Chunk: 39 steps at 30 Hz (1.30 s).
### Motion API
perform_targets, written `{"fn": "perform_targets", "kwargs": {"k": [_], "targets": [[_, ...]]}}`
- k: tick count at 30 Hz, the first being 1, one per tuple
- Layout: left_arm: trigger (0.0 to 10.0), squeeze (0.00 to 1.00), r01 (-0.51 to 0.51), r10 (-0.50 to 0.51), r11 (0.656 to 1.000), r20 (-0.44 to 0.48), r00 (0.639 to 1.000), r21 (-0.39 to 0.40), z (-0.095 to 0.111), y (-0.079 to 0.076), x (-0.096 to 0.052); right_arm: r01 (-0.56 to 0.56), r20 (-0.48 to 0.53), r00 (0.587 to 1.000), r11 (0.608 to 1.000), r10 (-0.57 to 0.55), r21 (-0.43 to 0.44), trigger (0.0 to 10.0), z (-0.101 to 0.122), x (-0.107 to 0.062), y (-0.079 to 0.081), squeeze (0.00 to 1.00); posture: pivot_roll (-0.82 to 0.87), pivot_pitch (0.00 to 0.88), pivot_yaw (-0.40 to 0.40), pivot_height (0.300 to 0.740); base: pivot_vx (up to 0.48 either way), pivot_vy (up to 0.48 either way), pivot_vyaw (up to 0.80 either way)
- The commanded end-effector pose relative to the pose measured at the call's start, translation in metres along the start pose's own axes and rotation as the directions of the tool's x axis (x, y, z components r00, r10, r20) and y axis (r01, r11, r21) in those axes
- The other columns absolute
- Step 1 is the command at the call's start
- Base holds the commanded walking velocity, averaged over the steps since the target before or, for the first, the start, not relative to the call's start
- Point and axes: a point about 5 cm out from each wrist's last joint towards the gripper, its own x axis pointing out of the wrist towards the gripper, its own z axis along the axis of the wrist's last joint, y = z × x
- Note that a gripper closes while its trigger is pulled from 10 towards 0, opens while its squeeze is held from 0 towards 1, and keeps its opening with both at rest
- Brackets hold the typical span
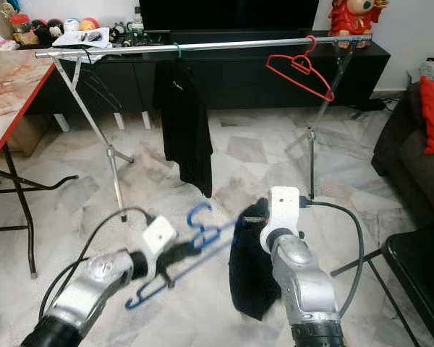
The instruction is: Hang hanger
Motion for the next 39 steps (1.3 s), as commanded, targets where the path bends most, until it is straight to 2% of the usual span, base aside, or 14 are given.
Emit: {"fn": "perform_targets", "kwargs": {"k": [1,3,5,8,12,16,24,26,28,31,33,34,37,39], "targets": [[10.0,0.0,0.049,-0.049,0.999,0.025,0.998,-0.022,0.004,-0.004,-0.002,-0.018,0.017,1.0,1.0,0.018,0.003,10.0,0.004,0.0,0.004,0.0,-0.02,0.118,-0.01,0.74,0.0,0.0,0.0],[10.0,0.0,0.162,-0.161,0.986,0.027,0.987,-0.044,0.004,-0.017,-0.003,-0.031,0.021,0.999,0.999,0.031,0.007,10.0,0.006,0.0,0.006,0.0,-0.02,0.117,-0.01,0.74,0.0,0.0,0.0],[10.0,0.0,0.197,-0.195,0.979,0.029,0.98,-0.057,0.003,-0.022,-0.004,-0.045,0.025,0.999,0.999,0.045,0.006,10.0,0.007,-0.001,0.008,0.0,-0.02,0.116,-0.01,0.74,0.0,0.0,0.0],[10.0,0.0,0.18,-0.179,0.983,0.03,0.983,-0.047,0.001,-0.023,-0.002,-0.063,0.029,0.998,0.998,0.063,0.002,10.0,0.009,-0.002,0.012,0.0,-0.02,0.115,-0.01,0.74,0.0,0.0,0.0],[10.0,0.0,0.098,-0.098,0.995,0.003,0.995,-0.019,-0.001,-0.015,0.0,-0.093,0.038,0.995,0.996,0.093,0.014,10.0,0.016,-0.006,0.02,0.0,-0.02,0.116,-0.012,0.74,0.0,0.0,0.0],[10.0,0.0,0.061,-0.062,0.998,-0.021,0.998,-0.025,-0.002,-0.01,0.001,-0.182,0.1,0.98,0.98,0.174,0.076,10.0,0.038,-0.018,0.044,0.0,-0.03,0.122,-0.011,0.74,0.0,0.0,0.0],[10.0,0.0,0.087,-0.087,0.996,-0.052,0.995,-0.012,-0.007,-0.015,0.002,-0.243,0.129,0.965,0.964,0.228,0.112,10.0,0.05,-0.026,0.067,0.0,-0.03,0.126,-0.012,0.74,0.0,0.0,0.0],[10.0,0.0,0.091,-0.092,0.996,-0.065,0.994,-0.011,-0.009,-0.015,0.001,-0.296,0.138,0.95,0.947,0.279,0.122,10.0,0.053,-0.031,0.077,0.0,-0.03,0.126,-0.015,0.74,0.0,0.0,0.0],[10.0,0.0,0.092,-0.093,0.996,-0.07,0.993,-0.01,-0.01,-0.015,0.001,-0.303,0.136,0.948,0.945,0.287,0.121,10.0,0.054,-0.033,0.079,0.0,-0.03,0.126,-0.015,0.74,0.0,0.0,0.0],[10.0,0.0,0.092,-0.093,0.996,-0.077,0.993,-0.007,-0.012,-0.016,0.0,-0.195,0.11,0.977,0.976,0.184,0.098,10.0,0.048,-0.027,0.06,0.0,-0.02,0.127,-0.016,0.74,0.0,0.0,0.0],[10.0,0.0,0.09,-0.09,0.996,-0.077,0.993,-0.007,-0.012,-0.014,-0.001,-0.104,0.101,0.99,0.991,0.095,0.085,10.0,0.043,-0.02,0.037,0.0,-0.03,0.127,-0.017,0.74,0.0,0.0,0.0],[10.0,0.0,0.088,-0.089,0.996,-0.078,0.993,-0.006,-0.012,-0.013,-0.003,-0.01,0.069,0.998,1.0,0.009,0.018,10.0,0.033,-0.014,0.017,0.0,-0.03,0.129,-0.018,0.74,0.0,0.0,0.0],[10.0,0.0,0.088,-0.088,0.996,-0.08,0.993,-0.006,-0.013,-0.013,-0.004,0.035,0.038,0.999,0.999,-0.034,-0.02,10.0,0.024,-0.012,0.006,0.0,-0.03,0.128,-0.018,0.74,0.0,0.0,0.0],[10.0,0.0,0.103,-0.103,0.995,-0.082,0.991,-0.005,-0.012,-0.012,-0.007,0.07,-0.021,0.997,0.997,-0.071,-0.028,10.0,0.005,-0.007,-0.007,0.0,-0.02,0.131,-0.018,0.74,0.0,0.0,0.0]]}}
